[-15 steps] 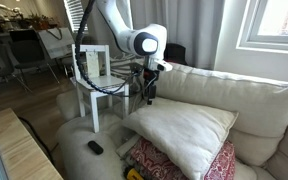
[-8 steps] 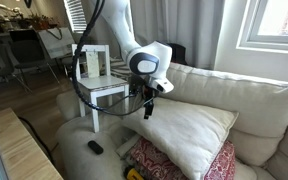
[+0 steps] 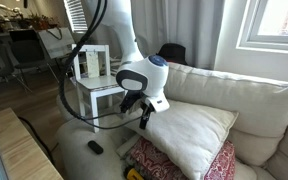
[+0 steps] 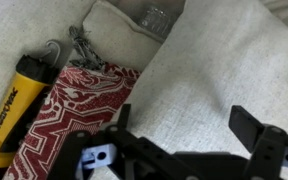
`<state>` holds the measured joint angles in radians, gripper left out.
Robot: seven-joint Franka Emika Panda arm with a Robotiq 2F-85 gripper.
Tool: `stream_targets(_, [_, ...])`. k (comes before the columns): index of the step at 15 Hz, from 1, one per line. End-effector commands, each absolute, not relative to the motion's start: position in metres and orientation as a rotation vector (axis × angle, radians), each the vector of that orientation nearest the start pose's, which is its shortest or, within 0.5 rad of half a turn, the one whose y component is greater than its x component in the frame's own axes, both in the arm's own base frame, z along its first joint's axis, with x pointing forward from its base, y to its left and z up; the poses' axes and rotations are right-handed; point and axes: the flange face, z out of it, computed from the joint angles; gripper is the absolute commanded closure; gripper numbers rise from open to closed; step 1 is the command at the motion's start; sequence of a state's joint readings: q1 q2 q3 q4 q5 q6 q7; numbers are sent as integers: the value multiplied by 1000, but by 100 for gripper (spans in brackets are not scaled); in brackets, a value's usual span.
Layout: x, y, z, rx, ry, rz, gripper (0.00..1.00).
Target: Move the stool to the left, then put a pillow on it
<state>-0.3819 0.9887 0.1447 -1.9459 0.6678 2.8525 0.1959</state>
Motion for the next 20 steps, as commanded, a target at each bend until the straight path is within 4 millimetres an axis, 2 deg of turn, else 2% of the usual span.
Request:
stream_targets(1, [504,-154,-45,-2331,1611,25,0])
stream_targets(6, [507,-147,-58,-2250,1708,-92,0])
stream_targets(7, [508,-146,-61,-2242,1722,-110,9])
stream_targets(8, [508,-146,-64,-2234,1736,-130,26])
stream_targets(13, [514,-147,-64,-2231,1742,-186,65])
stream_targets(18, [518,-149,-56,-2251,1729,-147,97])
stream_targets(20, [518,-149,-36,-2311,1694,-133,100])
